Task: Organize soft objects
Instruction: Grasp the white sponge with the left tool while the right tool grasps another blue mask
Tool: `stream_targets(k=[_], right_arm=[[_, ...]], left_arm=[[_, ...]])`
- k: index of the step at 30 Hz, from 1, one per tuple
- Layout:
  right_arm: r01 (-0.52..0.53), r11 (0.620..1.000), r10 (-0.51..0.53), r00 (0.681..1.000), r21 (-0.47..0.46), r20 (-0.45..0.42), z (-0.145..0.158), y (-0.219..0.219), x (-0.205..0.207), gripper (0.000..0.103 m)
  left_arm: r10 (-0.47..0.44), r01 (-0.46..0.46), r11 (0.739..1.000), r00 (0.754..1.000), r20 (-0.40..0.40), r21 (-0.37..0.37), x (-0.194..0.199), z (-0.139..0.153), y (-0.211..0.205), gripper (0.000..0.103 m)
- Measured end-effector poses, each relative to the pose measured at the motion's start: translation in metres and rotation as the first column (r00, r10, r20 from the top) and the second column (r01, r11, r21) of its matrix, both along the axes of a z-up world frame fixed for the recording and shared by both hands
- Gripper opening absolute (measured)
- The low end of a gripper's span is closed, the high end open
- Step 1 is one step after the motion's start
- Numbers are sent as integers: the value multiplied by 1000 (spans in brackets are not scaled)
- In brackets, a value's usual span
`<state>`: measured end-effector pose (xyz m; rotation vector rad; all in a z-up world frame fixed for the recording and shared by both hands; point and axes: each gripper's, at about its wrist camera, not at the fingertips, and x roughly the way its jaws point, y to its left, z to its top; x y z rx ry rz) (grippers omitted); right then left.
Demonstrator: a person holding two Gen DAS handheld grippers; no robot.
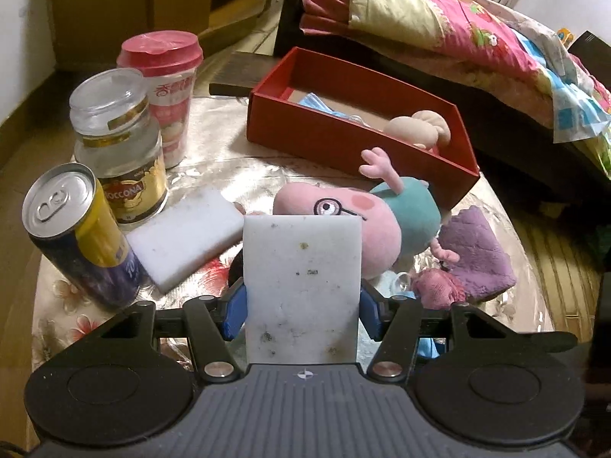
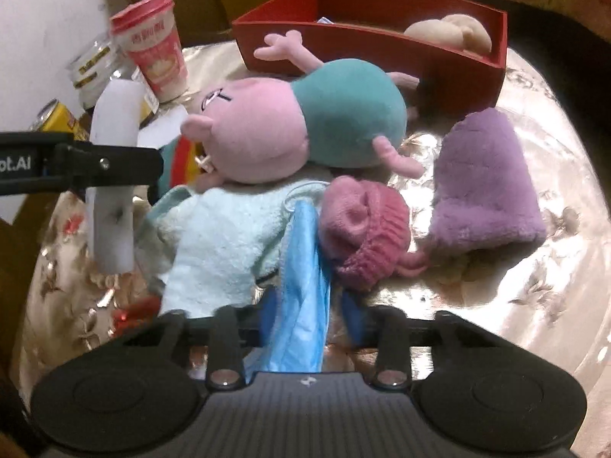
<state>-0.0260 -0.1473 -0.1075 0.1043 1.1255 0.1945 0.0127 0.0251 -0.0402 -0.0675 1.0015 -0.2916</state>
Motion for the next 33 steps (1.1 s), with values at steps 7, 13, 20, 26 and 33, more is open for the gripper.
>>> stream_targets(k=[7, 13, 20, 26, 33], right_arm=[[23, 995, -21, 1000, 98, -23, 8, -8, -12, 0], [35, 990, -42, 998, 138, 51, 35, -13, -21, 0], [51, 984, -76, 987, 172, 140, 63, -19, -23, 0], [61, 984, -95, 974, 165, 208, 80, -20, -21, 0], [62, 989, -96, 959, 134, 266, 89, -22, -19, 0]], left_arm=[[-24, 24, 1000, 1000, 15, -12, -3, 7, -3, 59], [-26, 26, 1000, 999, 27, 3, -8, 9, -4, 58], [-32, 31, 999, 998, 48, 7, -11, 15, -5, 58], [-42, 41, 999, 997, 72, 9, -13, 21, -9, 58], [-54, 49, 998, 992, 113, 49, -16, 29, -16, 58]])
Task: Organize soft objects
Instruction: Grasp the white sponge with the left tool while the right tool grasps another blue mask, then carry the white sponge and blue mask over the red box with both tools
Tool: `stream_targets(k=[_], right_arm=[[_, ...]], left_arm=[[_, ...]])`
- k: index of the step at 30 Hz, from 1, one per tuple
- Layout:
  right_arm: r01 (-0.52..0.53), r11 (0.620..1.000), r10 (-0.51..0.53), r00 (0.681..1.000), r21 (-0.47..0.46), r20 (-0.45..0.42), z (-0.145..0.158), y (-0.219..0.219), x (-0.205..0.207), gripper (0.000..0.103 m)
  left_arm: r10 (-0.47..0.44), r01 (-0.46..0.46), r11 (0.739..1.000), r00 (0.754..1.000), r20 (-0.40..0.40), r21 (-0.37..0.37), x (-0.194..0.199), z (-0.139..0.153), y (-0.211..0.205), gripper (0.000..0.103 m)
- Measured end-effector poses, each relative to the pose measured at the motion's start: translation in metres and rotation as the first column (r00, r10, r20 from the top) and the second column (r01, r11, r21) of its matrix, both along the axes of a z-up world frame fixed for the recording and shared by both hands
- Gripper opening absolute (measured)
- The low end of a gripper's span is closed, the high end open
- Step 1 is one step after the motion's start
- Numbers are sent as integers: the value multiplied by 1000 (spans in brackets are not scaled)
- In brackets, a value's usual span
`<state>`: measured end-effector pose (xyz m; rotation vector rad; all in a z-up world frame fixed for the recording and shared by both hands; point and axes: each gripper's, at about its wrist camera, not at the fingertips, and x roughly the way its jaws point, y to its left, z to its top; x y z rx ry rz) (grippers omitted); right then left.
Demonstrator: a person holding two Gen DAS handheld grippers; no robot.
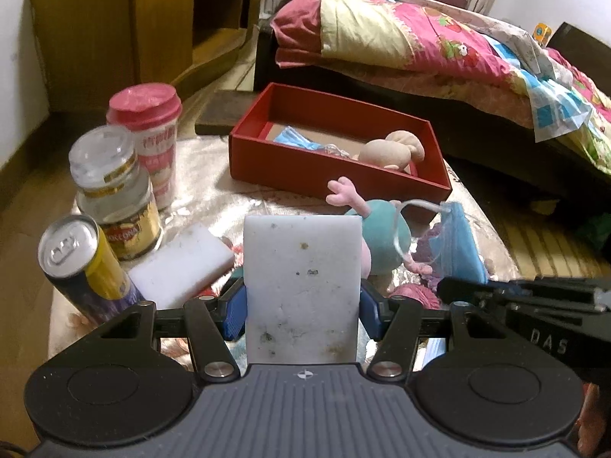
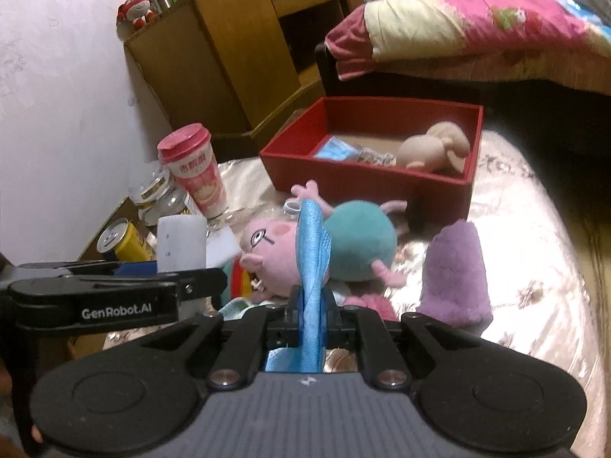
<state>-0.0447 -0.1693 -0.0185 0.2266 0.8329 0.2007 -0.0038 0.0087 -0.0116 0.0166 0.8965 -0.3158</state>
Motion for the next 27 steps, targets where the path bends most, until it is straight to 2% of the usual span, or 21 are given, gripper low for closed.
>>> stream_targets(k=[10, 27], right_arm=[[43, 998, -37, 993, -51, 111, 16, -6, 1, 0], [88, 992, -65, 971, -90, 231, 36, -14, 7, 0]], left_arm=[[-21, 17, 999, 997, 80, 46, -4, 11, -11, 58], [-7, 3, 1000, 990, 142, 26, 8, 29, -19, 58]])
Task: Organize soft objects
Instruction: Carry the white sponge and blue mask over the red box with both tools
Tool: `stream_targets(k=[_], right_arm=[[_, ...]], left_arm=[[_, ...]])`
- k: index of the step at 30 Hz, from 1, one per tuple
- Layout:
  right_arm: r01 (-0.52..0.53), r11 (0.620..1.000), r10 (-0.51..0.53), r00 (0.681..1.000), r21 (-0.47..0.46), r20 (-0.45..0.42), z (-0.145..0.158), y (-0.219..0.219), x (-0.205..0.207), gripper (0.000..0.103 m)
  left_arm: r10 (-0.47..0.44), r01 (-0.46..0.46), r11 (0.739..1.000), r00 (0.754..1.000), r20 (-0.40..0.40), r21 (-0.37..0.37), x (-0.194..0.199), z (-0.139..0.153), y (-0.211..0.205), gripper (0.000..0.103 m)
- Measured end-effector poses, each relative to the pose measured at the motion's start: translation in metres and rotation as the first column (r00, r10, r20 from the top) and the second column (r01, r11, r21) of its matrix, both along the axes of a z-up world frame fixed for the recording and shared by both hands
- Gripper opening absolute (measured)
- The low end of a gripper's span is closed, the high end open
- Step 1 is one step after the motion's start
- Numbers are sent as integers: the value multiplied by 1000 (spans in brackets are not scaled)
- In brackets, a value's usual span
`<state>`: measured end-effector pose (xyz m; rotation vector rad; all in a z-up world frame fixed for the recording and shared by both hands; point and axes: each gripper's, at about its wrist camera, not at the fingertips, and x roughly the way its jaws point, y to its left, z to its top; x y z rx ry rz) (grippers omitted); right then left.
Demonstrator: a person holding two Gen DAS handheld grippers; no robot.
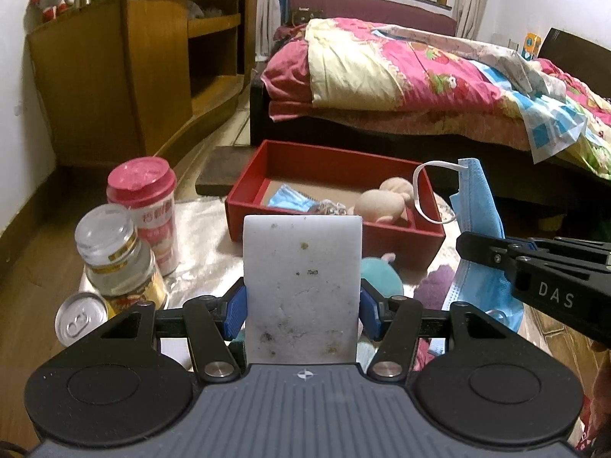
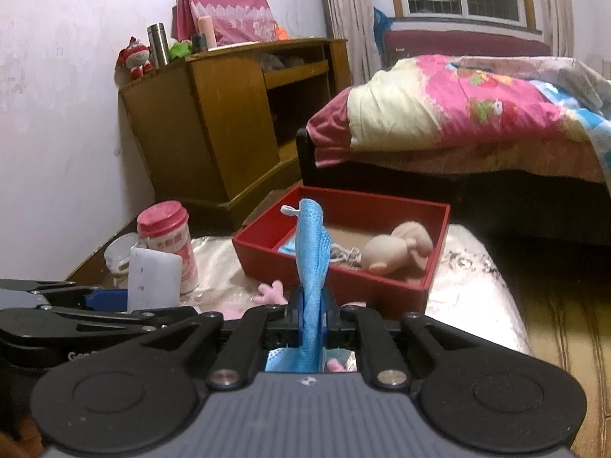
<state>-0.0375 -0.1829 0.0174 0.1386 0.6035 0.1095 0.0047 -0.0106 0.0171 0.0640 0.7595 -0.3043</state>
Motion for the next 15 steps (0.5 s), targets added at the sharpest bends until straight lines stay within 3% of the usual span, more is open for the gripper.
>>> stream_targets(k=[15], right_arm=[[33, 999, -32, 998, -26, 60, 9, -11, 24, 0]], left_arm=[[30, -29, 999, 999, 30, -29, 28, 9, -1, 58]])
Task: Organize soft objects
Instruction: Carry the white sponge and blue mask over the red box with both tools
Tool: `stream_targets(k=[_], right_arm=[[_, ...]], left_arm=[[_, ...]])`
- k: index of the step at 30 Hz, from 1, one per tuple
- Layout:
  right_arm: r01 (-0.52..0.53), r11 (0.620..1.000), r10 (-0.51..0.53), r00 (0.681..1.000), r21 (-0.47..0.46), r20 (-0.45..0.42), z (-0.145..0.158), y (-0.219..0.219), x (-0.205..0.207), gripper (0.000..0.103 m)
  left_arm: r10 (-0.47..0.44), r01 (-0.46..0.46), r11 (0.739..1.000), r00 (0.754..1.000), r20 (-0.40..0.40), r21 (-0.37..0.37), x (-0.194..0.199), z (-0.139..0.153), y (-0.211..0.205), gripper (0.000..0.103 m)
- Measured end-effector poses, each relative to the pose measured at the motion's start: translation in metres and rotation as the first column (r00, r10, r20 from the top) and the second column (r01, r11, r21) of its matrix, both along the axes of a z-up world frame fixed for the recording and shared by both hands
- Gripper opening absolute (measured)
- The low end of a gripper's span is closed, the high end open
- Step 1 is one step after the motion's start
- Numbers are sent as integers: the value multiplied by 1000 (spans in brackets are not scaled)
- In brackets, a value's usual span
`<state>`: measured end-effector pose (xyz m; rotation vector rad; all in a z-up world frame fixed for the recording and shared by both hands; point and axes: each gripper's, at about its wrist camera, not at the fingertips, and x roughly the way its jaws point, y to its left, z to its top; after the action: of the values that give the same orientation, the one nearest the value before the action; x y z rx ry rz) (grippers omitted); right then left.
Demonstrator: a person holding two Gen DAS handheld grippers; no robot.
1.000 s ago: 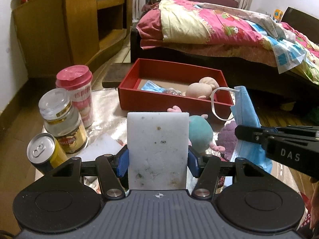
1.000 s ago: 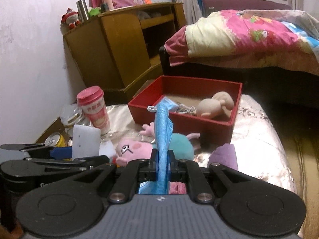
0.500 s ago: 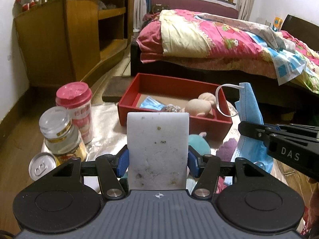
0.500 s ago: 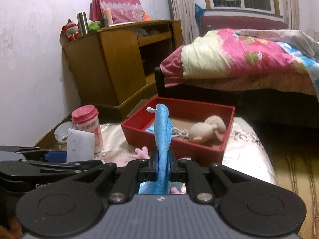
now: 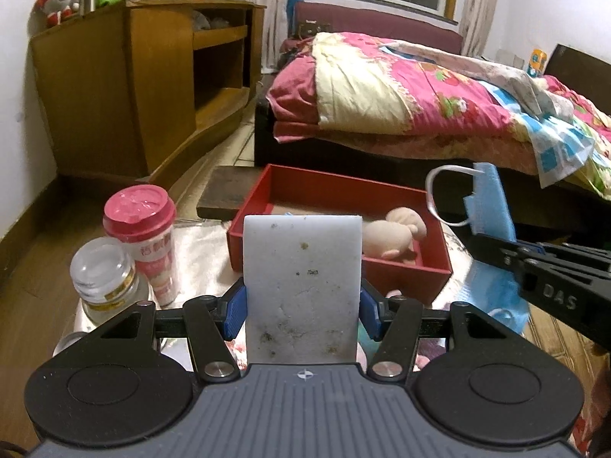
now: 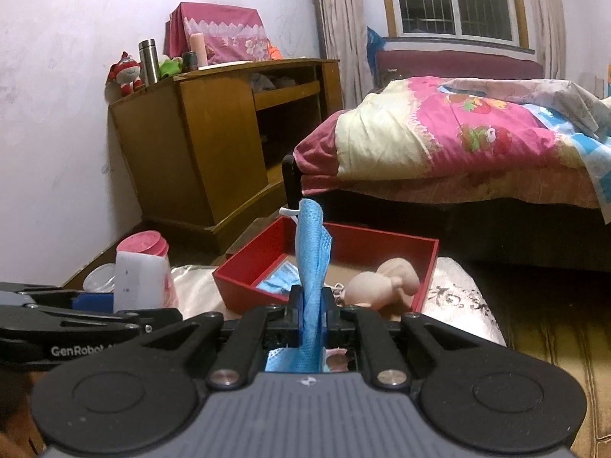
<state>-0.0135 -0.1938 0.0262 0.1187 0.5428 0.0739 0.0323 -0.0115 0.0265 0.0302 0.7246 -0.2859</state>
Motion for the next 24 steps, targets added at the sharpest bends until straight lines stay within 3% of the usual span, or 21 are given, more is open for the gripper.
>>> stream_targets(k=[12, 24], right_arm=[[29, 999, -29, 1000, -44, 9, -1, -13, 24, 0], [57, 993, -60, 998, -106, -18, -18, -31, 73, 0]], left_arm=[[11, -11, 1000, 1000, 2, -7, 26, -2, -6, 58], [22, -22, 1000, 1000, -6, 11, 57, -17, -13, 58]])
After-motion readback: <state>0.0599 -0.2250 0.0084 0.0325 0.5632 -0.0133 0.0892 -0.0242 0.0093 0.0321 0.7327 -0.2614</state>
